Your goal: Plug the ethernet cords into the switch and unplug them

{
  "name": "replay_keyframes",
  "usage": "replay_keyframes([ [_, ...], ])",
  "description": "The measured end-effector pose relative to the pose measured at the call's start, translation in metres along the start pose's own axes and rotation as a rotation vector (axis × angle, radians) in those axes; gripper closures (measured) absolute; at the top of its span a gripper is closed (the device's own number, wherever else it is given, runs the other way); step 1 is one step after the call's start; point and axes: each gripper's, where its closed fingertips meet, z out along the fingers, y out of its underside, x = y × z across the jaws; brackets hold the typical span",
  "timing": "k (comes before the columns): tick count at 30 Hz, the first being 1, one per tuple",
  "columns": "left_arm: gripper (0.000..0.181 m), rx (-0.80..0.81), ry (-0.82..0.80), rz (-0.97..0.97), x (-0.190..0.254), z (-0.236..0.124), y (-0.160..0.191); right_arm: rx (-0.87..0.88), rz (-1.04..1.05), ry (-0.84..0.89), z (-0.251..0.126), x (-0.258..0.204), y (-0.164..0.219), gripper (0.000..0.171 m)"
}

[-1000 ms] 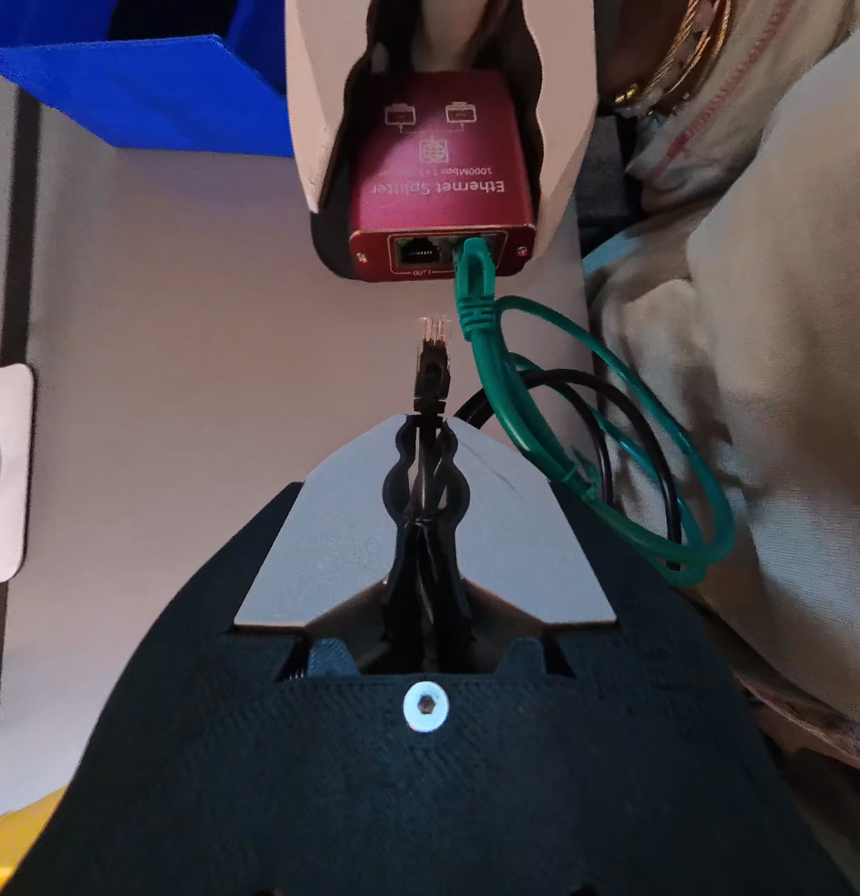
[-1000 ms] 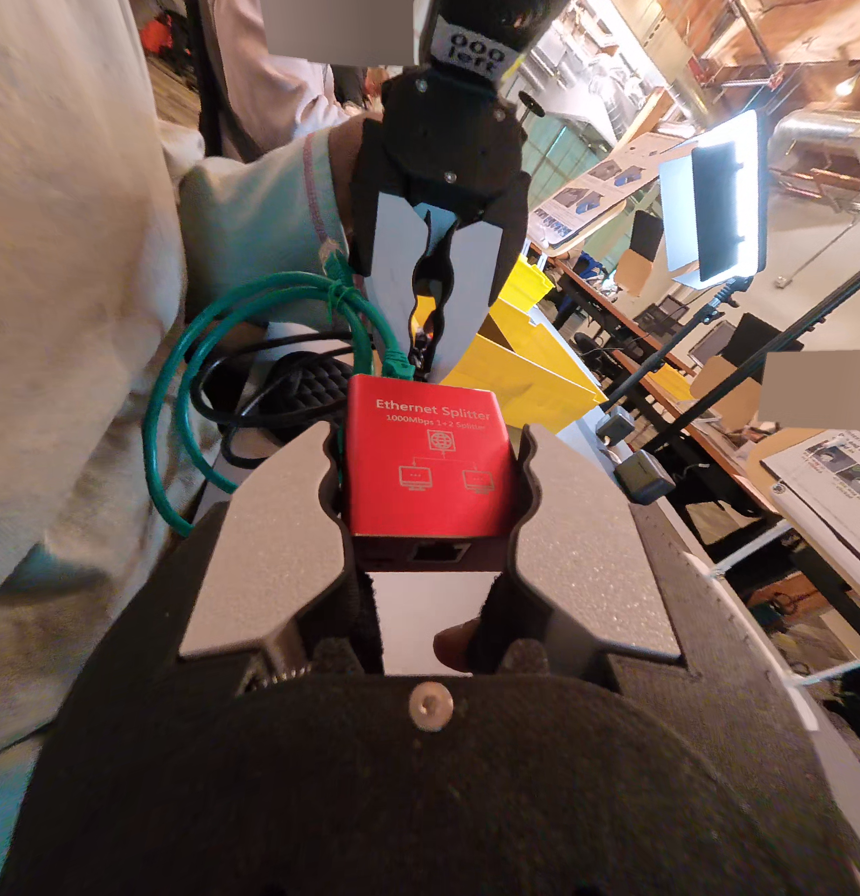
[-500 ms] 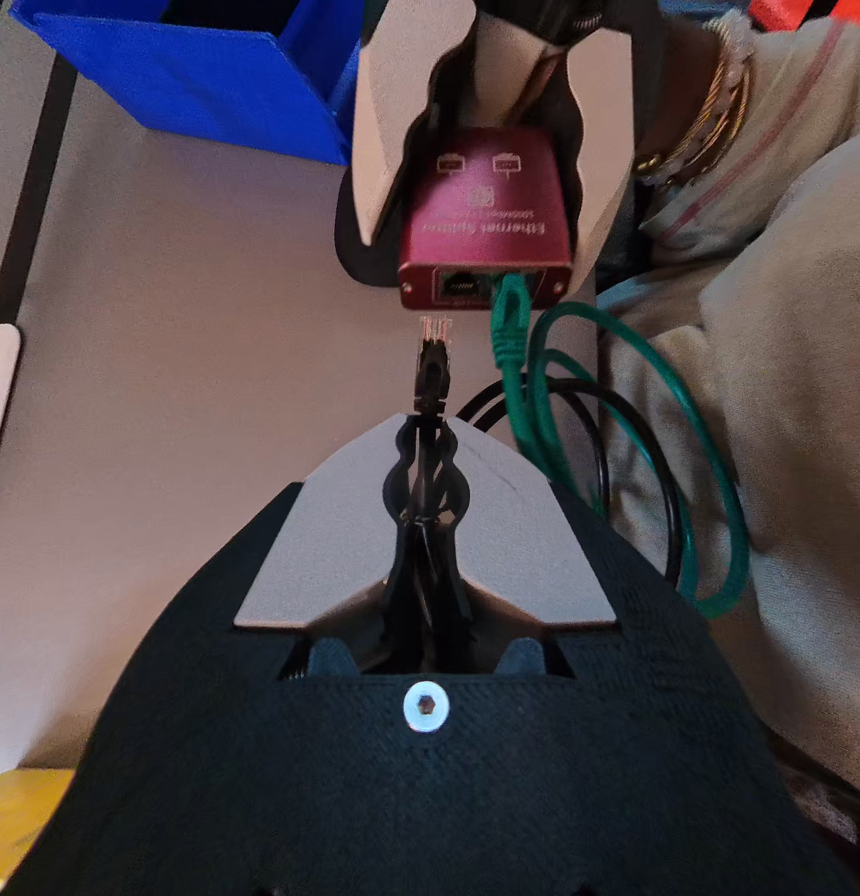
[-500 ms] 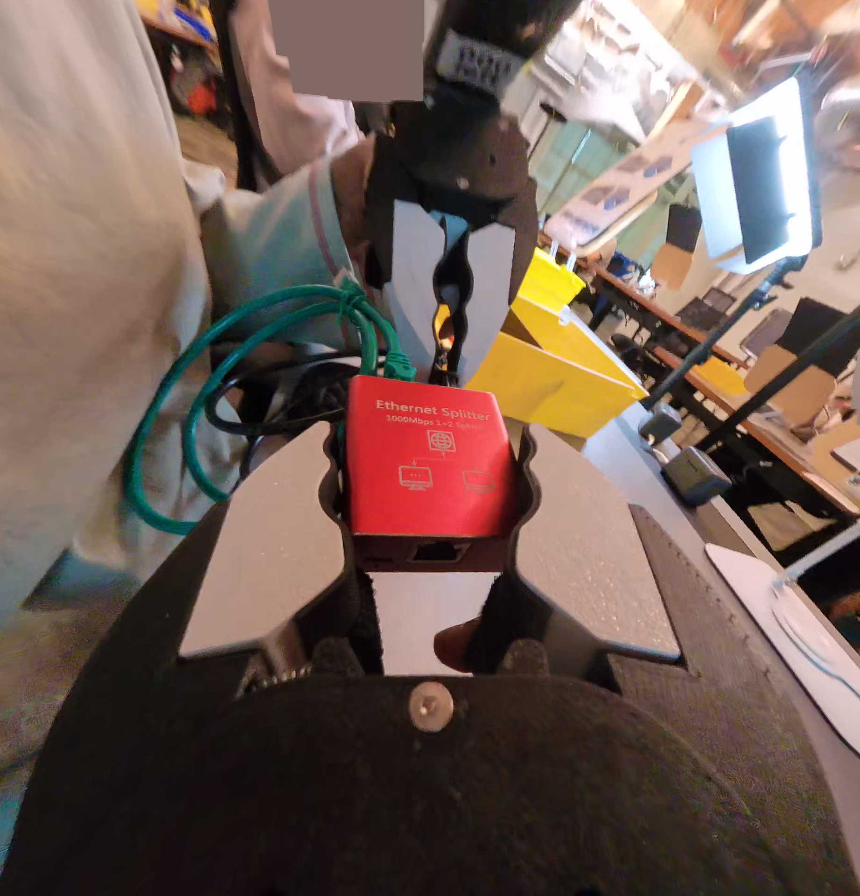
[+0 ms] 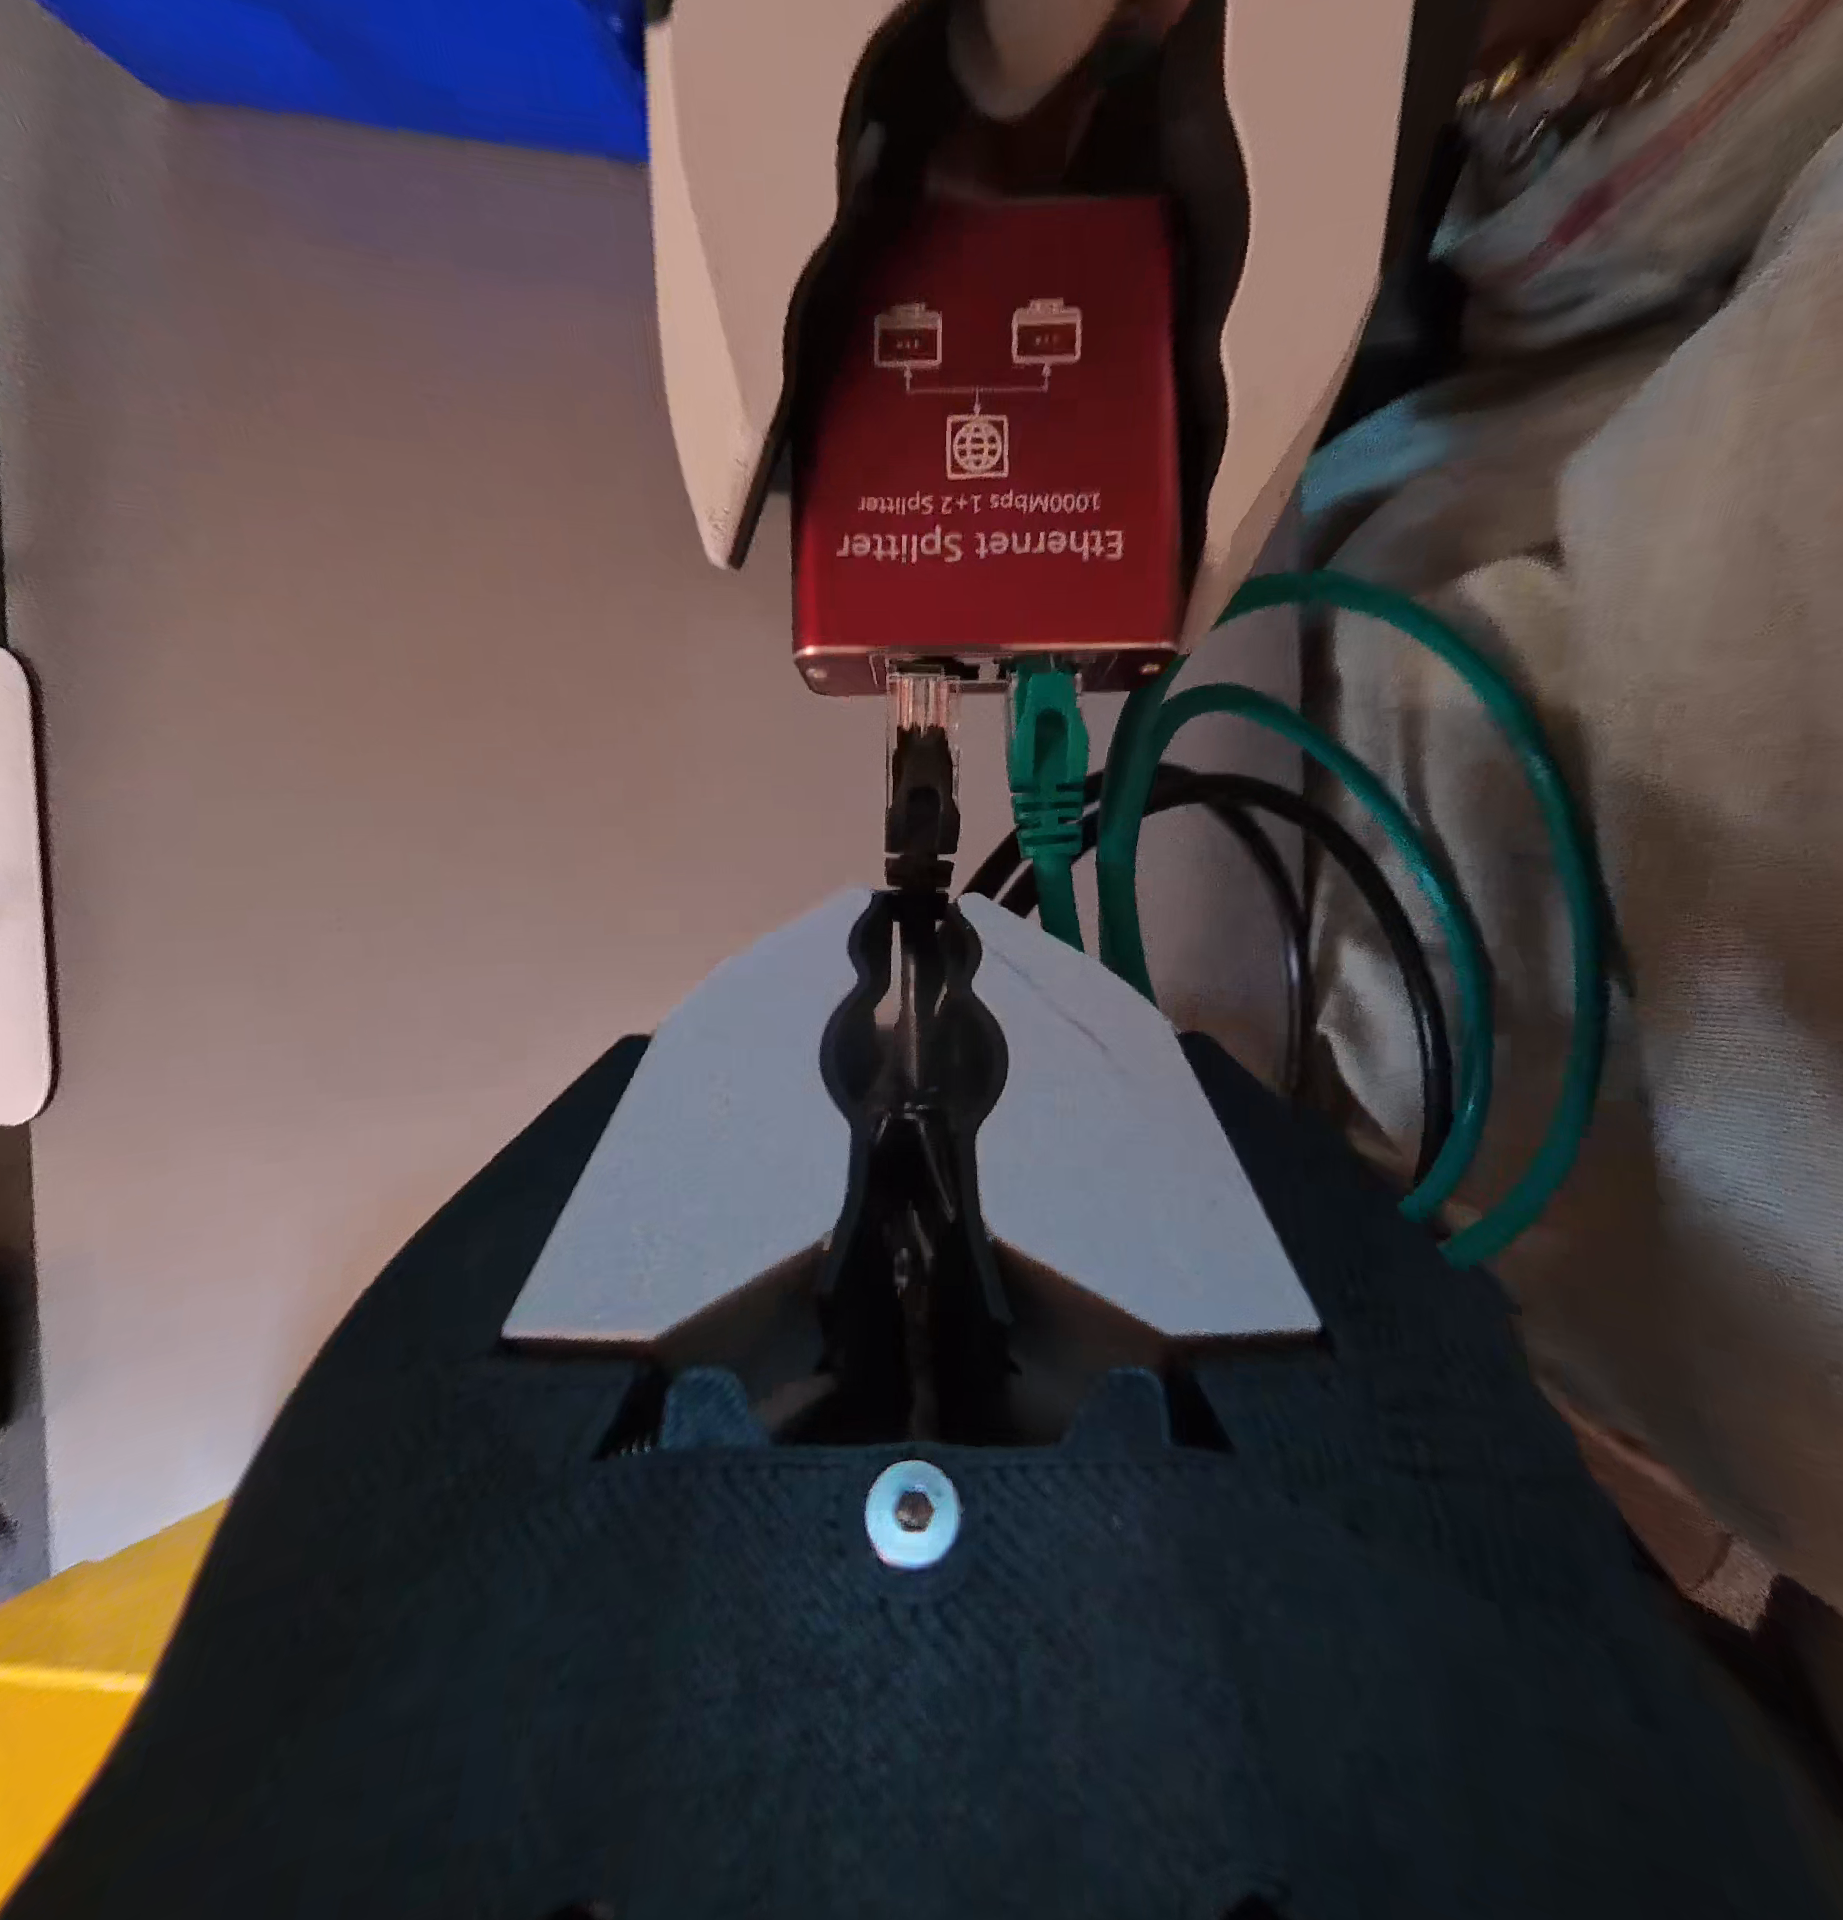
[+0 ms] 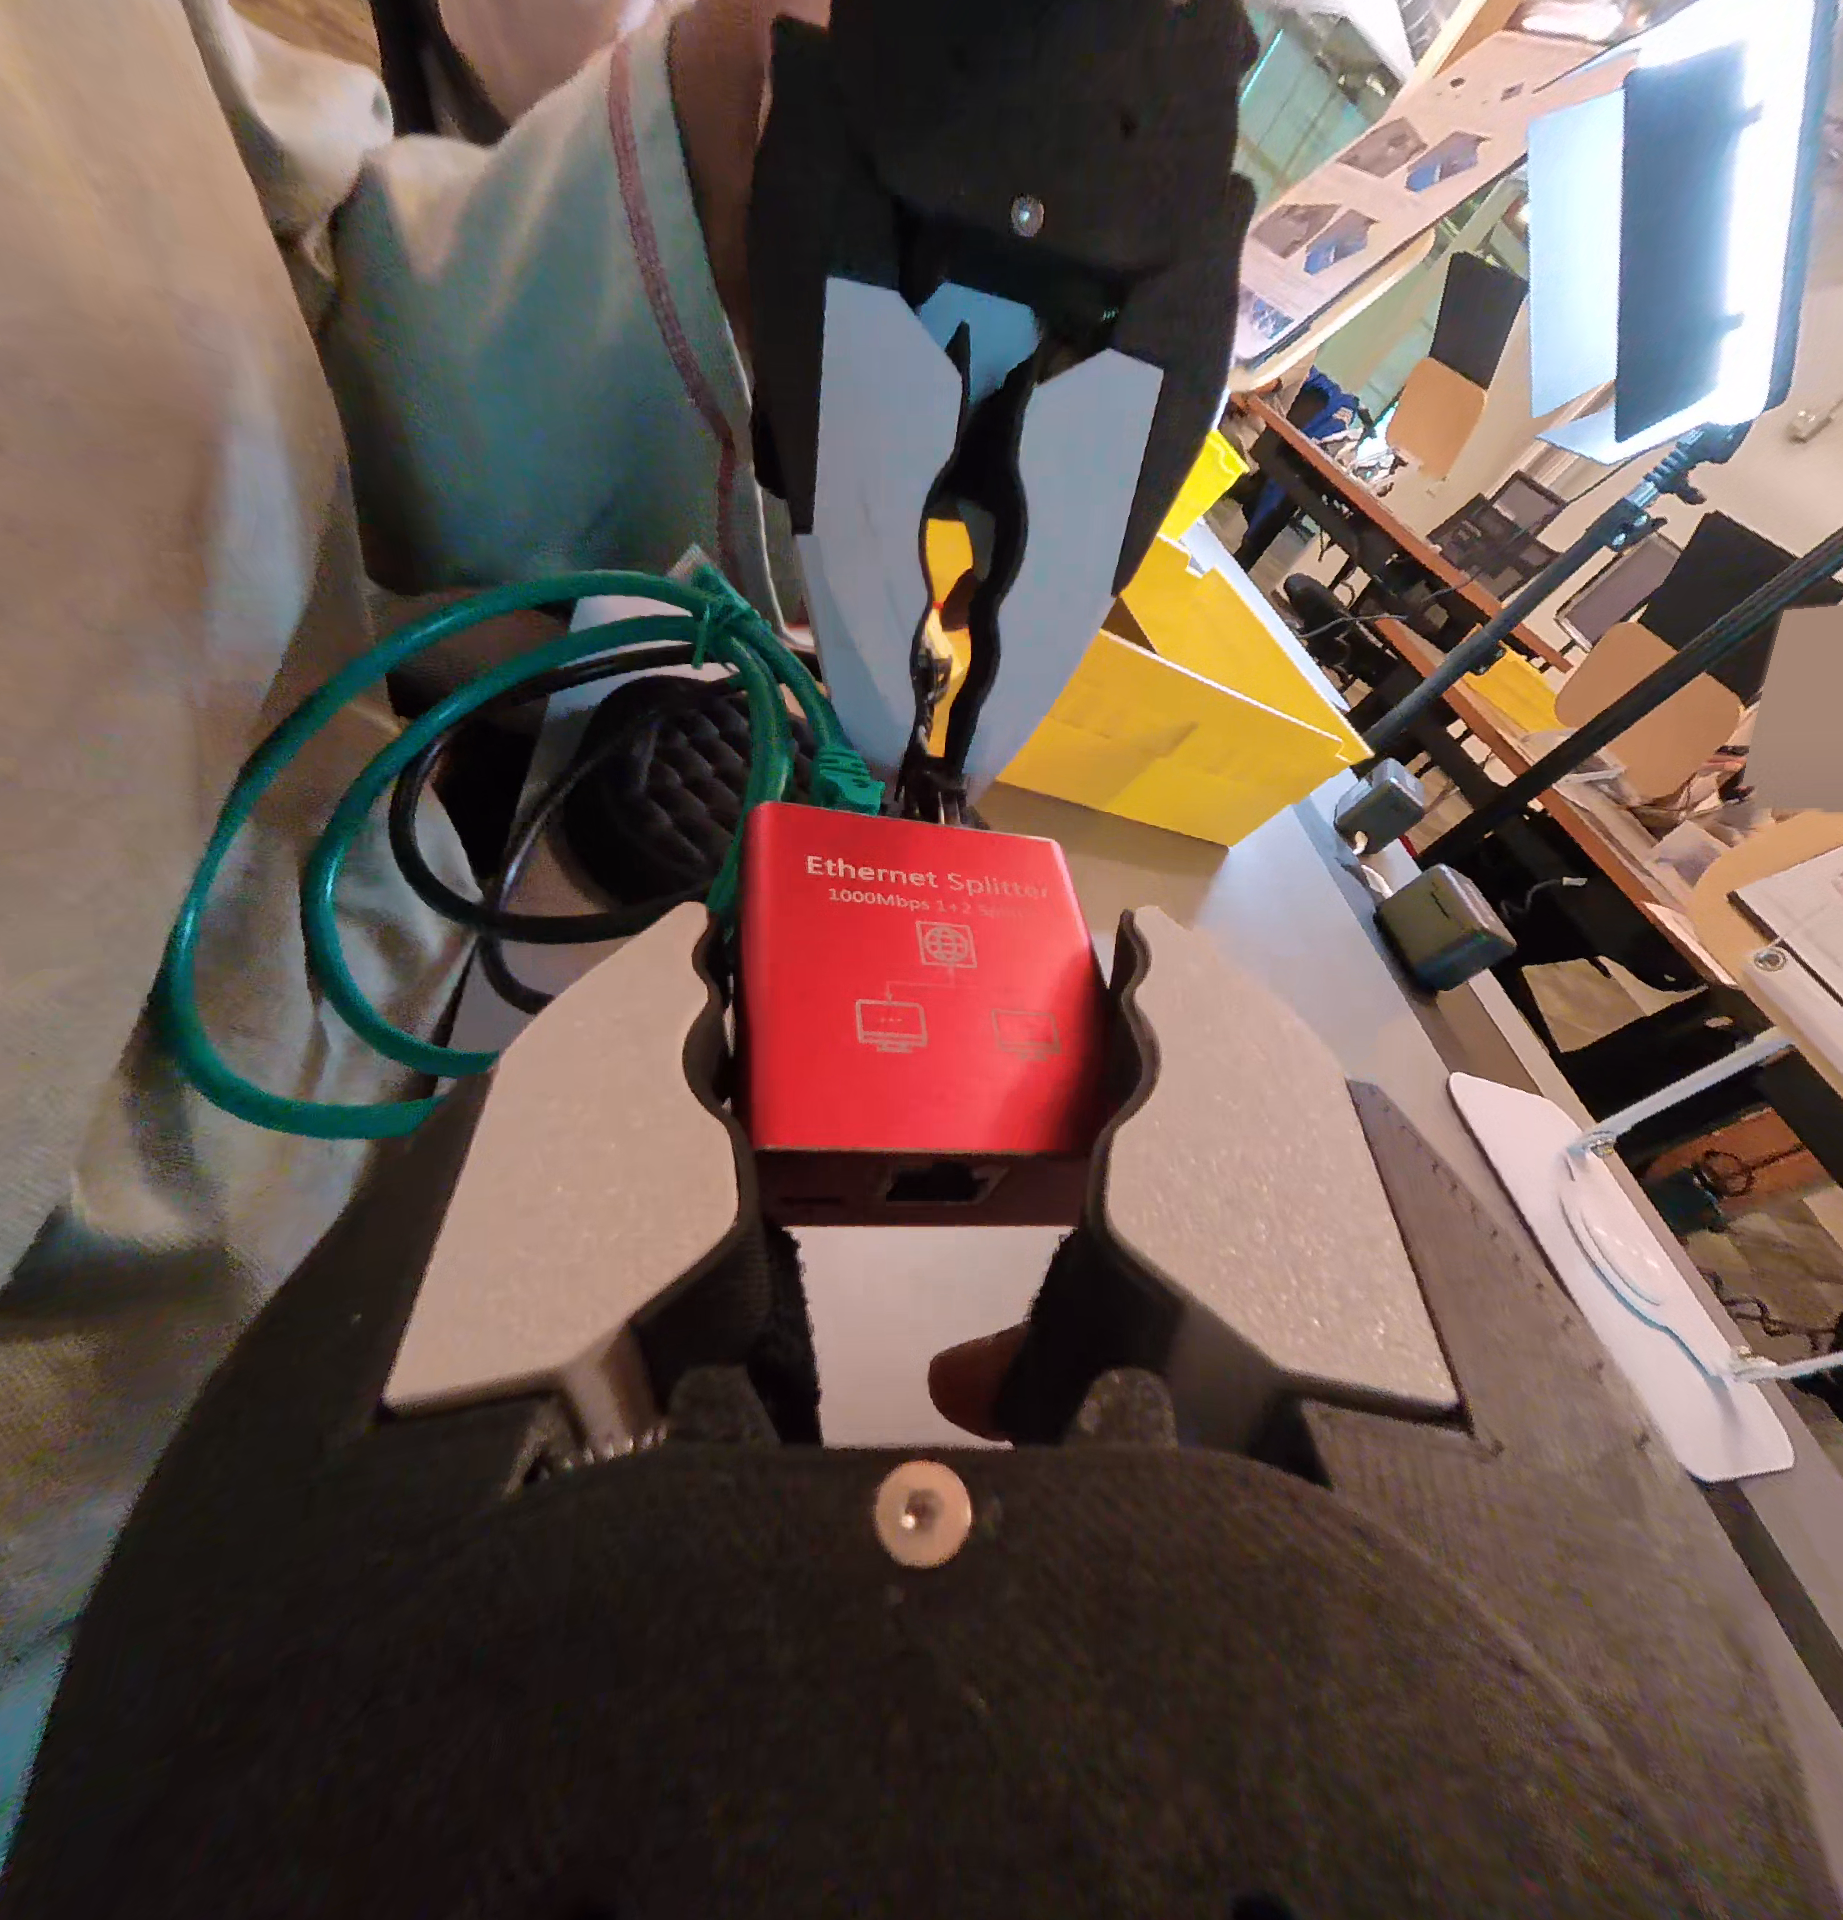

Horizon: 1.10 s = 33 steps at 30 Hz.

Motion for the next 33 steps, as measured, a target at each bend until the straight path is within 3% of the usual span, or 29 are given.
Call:
replay_keyframes([
  [1,0.172,-0.030,-0.010,0.009,-0.001,0.002,0.002,-0.015,-0.004,0.004,0.001,0.000,0.002,0.100],
  [11,0.172,0.028,0.060,0.013,0.003,0.000,-0.006,-0.029,-0.011,0.012,0.003,0.000,0.003,0.100],
  [19,0.174,0.039,0.028,-0.033,-0.009,0.019,-0.001,-0.104,-0.059,0.056,0.007,0.005,0.013,0.100],
  [26,0.174,0.263,0.092,-0.154,-0.013,0.013,-0.006,-0.060,-0.089,0.111,0.009,0.010,0.009,0.101],
  [33,0.172,0.279,0.047,-0.143,-0.015,0.015,-0.002,-0.070,-0.085,0.103,0.013,0.010,0.011,0.102],
])
